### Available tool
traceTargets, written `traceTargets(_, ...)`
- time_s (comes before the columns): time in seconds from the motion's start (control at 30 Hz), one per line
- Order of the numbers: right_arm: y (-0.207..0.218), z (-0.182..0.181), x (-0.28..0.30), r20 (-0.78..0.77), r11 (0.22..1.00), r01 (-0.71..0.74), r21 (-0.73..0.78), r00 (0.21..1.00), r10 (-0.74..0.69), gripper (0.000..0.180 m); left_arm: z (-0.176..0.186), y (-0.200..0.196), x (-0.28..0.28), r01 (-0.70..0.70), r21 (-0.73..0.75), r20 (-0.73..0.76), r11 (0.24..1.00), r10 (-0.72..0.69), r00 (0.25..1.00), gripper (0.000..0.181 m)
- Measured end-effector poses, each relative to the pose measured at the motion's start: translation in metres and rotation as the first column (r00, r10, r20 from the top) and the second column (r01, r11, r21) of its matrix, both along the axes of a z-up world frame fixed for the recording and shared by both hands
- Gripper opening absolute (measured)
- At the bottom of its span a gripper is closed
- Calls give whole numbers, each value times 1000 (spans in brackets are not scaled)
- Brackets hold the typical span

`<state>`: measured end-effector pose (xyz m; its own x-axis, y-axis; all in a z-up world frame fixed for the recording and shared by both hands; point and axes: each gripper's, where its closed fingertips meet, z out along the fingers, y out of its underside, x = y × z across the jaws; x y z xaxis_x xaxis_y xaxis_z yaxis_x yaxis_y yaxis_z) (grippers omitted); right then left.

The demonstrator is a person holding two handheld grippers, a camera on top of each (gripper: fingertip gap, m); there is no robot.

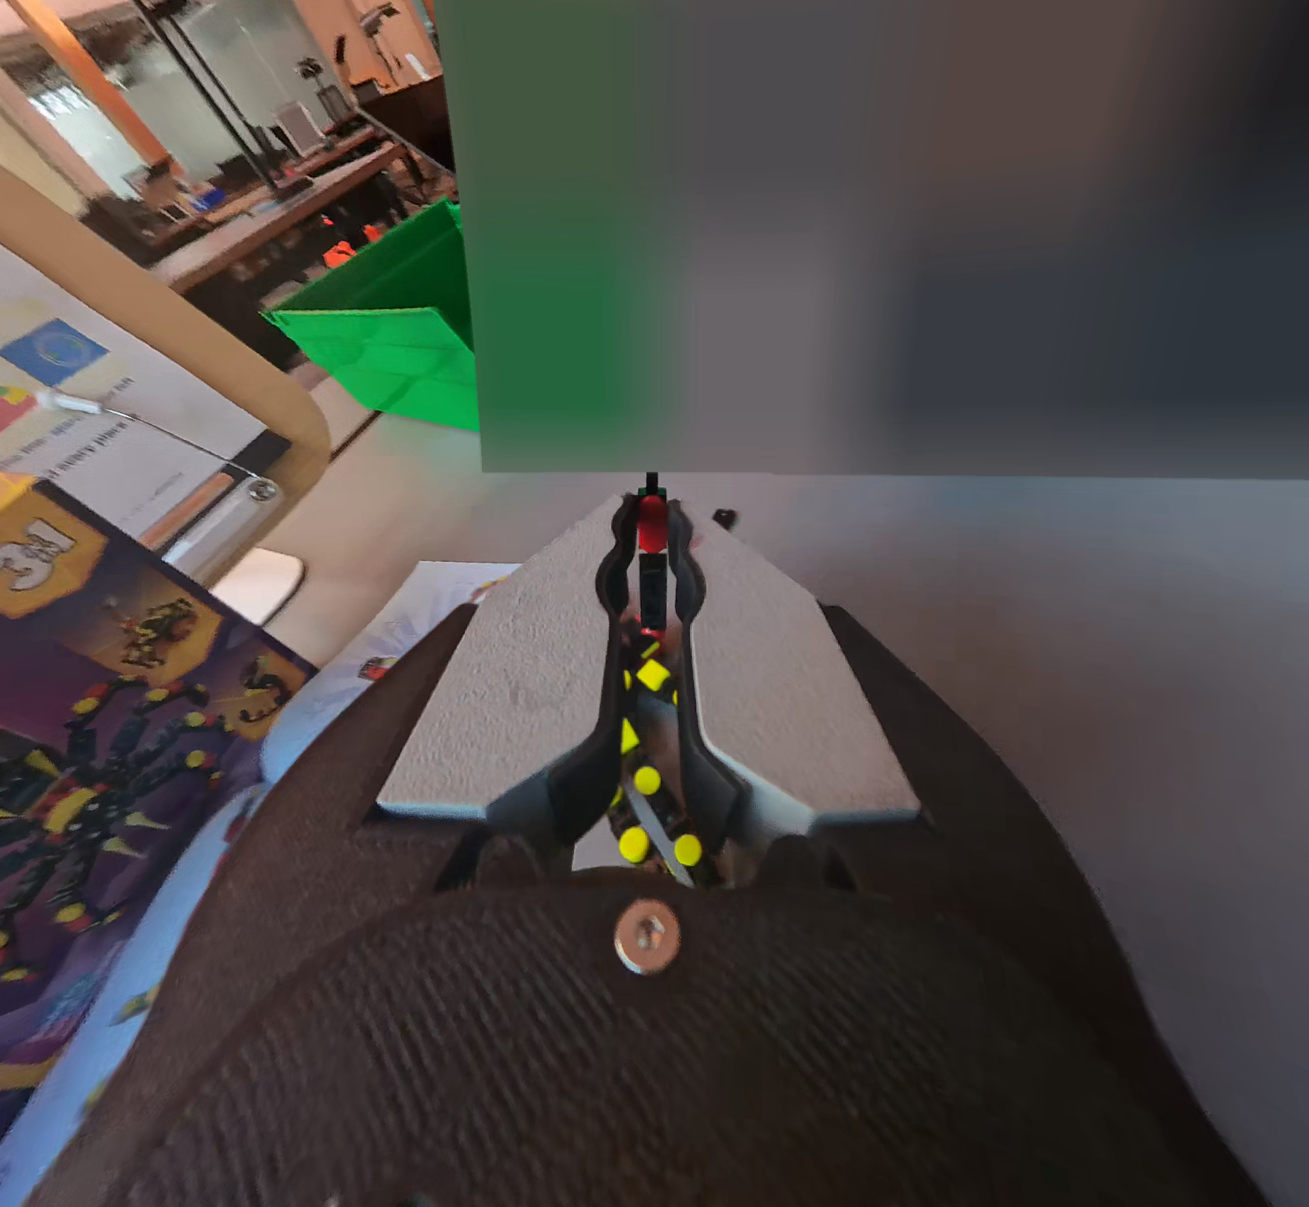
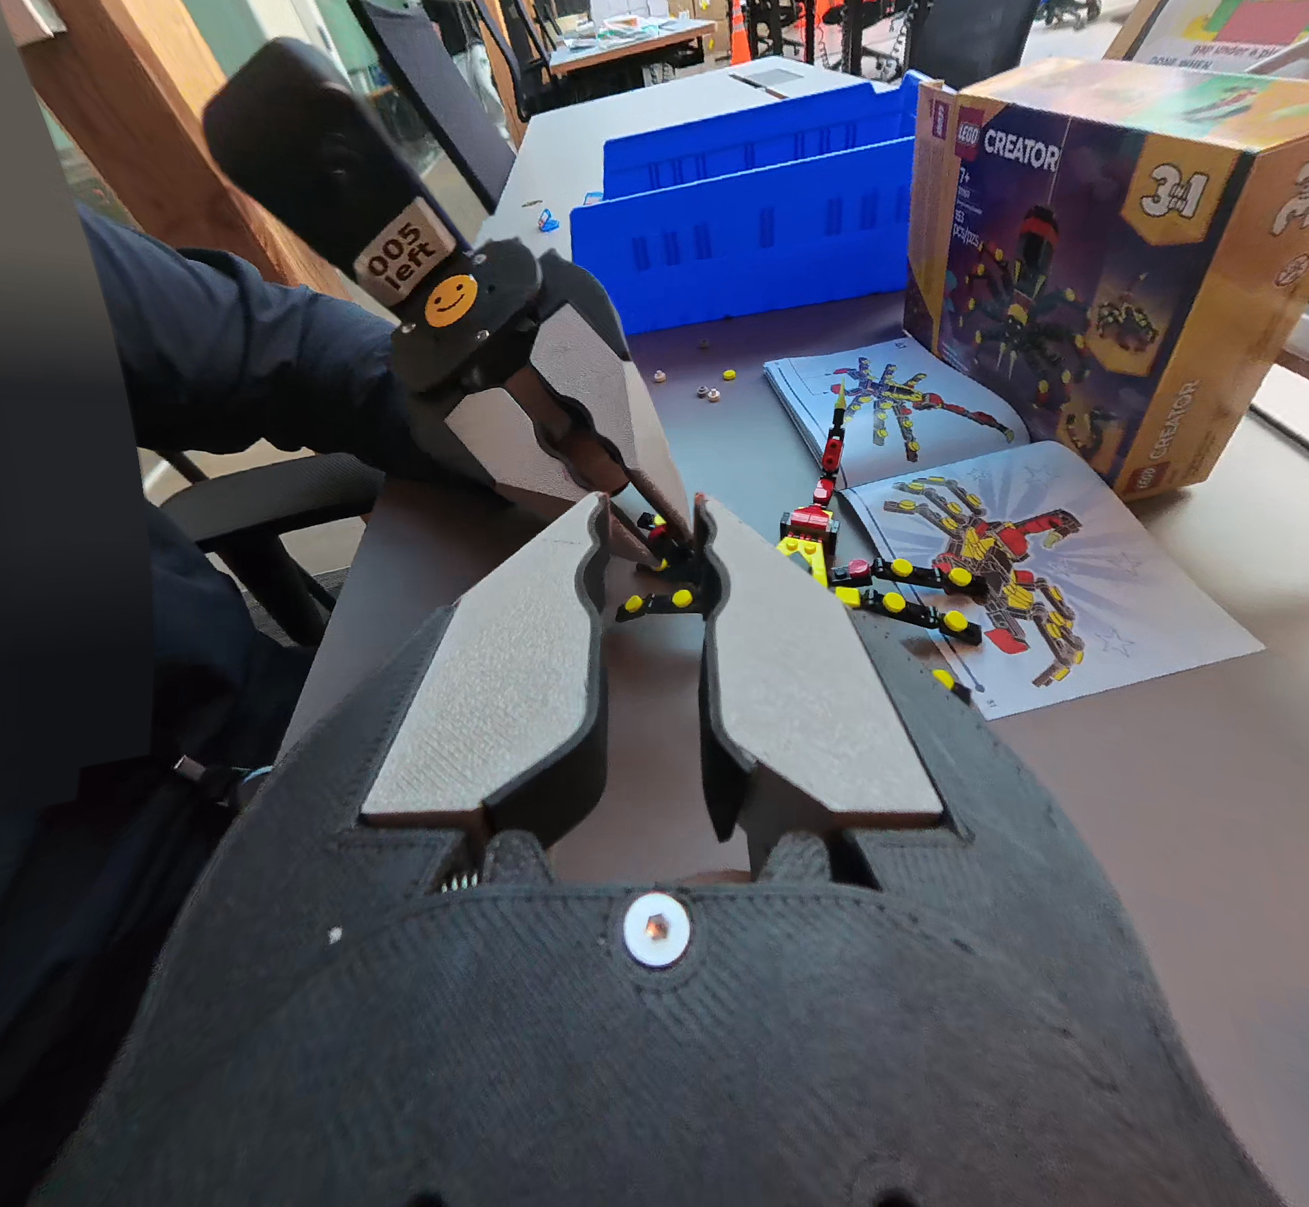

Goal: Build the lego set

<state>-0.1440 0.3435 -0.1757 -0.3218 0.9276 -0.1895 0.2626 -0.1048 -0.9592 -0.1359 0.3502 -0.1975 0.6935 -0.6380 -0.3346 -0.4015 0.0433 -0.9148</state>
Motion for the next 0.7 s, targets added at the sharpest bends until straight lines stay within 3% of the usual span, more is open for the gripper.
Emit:
traceTargets(0.27,-2,-7,-5,32,996,1,-86,999,2,8,10,-2,2,-35,213,-171,976,73,983,5)
traceTargets(0.43,-2,-4,-4,18,976,-33,-217,999,37,7,13,-2,2,-32,236,-158,971,71,985,5)
traceTargets(0.7,2,-5,-6,25,963,-21,-268,999,29,5,13,0,0,-58,257,-181,965,107,978,7)
